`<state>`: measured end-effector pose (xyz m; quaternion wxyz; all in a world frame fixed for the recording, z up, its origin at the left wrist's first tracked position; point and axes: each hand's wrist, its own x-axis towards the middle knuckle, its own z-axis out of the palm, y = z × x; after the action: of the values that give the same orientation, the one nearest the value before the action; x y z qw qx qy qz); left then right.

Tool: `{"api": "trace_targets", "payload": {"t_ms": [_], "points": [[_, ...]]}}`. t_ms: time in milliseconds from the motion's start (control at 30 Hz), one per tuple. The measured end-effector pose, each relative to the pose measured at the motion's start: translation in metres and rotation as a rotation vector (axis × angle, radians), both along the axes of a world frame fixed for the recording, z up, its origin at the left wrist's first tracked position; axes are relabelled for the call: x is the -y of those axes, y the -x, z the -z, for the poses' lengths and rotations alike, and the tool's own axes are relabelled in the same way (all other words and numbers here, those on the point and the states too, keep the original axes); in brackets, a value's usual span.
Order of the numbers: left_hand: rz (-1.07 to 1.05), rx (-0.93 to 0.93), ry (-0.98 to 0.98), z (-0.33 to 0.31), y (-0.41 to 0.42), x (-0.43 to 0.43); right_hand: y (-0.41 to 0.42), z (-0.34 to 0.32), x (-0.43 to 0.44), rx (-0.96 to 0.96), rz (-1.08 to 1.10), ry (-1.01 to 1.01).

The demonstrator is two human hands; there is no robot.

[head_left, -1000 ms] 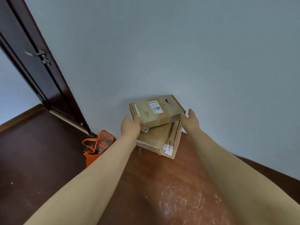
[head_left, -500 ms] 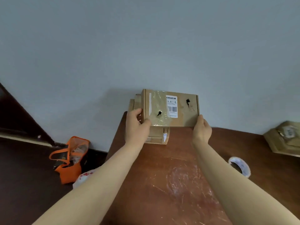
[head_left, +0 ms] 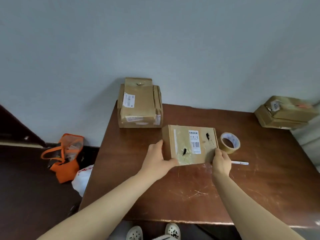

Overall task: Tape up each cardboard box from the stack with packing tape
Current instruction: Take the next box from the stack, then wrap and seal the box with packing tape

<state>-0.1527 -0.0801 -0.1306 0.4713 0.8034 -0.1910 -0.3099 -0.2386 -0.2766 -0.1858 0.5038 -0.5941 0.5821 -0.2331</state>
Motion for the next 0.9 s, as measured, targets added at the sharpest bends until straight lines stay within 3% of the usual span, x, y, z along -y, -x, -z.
{"api": "trace_targets", "payload": {"t_ms": [233, 500, 600, 700, 900], "points": [[-0.128, -0.154, -0.112, 0.065, 0.039, -0.044, 0.028, 0.043, -0.026, -0.236, -0.329, 0.012], [-0.291, -0.065, -0.244, 0.102, 0.04, -0.073, 0.017, 0.052, -0.046, -0.266, -0.646, 0.001], [-0.314, -0.014, -0.288, 0.105, 0.04, -0.071, 0.019, 0.053, -0.045, -0.311, -0.705, 0.165], [-0.3, 0.121, -0.308, 0.101, 0.045, -0.067, 0.022, 0.048, -0.052, -0.158, -0.79, 0.378], [-0.338, 0.186, -0.288, 0.105, 0.045, -0.059, 0.0, 0.044, -0.087, -0.044, -1.16, 0.278]]}}
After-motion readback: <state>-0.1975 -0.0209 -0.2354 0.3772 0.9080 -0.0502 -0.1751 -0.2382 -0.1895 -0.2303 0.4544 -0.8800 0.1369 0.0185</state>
